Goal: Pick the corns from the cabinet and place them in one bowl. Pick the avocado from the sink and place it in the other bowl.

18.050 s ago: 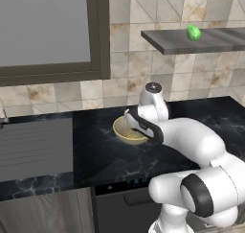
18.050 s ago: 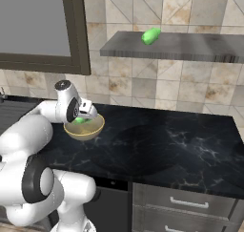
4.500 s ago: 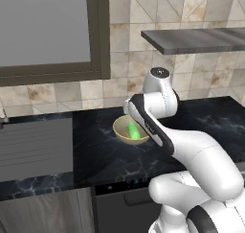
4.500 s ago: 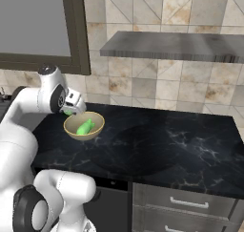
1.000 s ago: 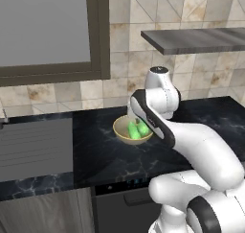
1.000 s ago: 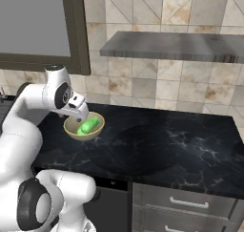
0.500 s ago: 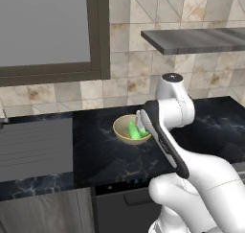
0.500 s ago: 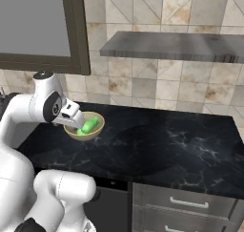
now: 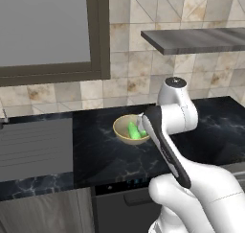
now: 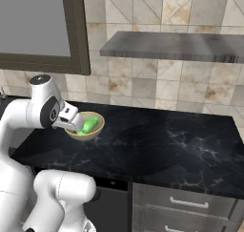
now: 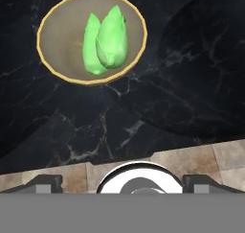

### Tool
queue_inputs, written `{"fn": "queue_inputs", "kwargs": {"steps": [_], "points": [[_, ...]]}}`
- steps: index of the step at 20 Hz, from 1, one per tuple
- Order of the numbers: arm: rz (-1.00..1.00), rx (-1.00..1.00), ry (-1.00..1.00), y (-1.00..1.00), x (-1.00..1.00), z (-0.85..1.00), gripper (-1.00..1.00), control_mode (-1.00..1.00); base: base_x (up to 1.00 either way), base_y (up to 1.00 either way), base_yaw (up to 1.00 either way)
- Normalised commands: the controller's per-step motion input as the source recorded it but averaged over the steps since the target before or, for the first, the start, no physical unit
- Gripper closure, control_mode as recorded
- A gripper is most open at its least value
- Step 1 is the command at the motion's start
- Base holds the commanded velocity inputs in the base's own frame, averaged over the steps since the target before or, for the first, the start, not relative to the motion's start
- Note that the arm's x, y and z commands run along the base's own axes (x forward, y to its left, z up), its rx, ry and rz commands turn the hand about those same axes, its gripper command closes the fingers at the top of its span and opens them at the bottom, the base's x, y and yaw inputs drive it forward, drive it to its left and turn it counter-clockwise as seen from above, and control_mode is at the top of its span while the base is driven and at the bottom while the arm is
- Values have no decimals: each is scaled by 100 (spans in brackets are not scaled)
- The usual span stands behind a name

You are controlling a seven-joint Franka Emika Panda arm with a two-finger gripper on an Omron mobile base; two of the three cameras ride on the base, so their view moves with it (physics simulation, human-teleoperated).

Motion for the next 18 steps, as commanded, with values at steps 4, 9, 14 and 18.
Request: {"fn": "queue_inputs", "kwargs": {"steps": [4, 9, 14, 18], "points": [[0, 0, 0, 3, 0, 0, -100, 100, 0, 16, 0], [0, 0, 0, 0, 0, 0, -100, 100, -11, 63, 0], [0, 0, 0, 0, 0, 0, -100, 100, -20, 71, -1], [0, 0, 0, 0, 0, 0, -100, 100, -5, 78, -7]]}}
